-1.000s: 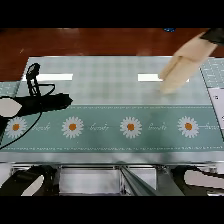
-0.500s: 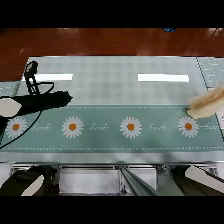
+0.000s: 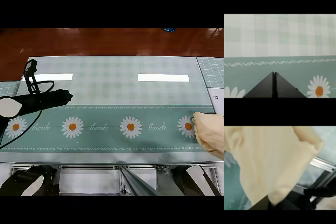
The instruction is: Fold the shirts.
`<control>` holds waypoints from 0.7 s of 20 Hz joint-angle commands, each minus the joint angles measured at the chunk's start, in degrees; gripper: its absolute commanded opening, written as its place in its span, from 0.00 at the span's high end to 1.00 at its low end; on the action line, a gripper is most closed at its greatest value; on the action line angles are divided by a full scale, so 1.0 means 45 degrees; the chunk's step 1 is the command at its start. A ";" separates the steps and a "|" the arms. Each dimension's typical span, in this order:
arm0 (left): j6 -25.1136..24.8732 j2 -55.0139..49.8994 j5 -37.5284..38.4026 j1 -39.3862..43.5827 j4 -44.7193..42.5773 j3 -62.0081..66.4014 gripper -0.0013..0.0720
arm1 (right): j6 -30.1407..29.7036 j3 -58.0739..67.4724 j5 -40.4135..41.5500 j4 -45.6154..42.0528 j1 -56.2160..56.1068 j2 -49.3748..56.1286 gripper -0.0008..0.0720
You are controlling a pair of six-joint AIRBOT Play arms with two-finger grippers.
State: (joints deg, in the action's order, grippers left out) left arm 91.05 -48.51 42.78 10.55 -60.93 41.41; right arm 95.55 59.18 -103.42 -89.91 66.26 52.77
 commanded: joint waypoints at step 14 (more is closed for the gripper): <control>-0.1889 -0.4901 0.1938 -0.0272 -0.0199 1.0550 0.95 | -0.2263 0.6494 0.8029 0.8918 -0.9423 0.3245 0.95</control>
State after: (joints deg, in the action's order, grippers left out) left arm 83.31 -63.35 47.07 5.76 -60.86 74.85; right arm 88.75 79.11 -79.02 -60.05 44.84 62.17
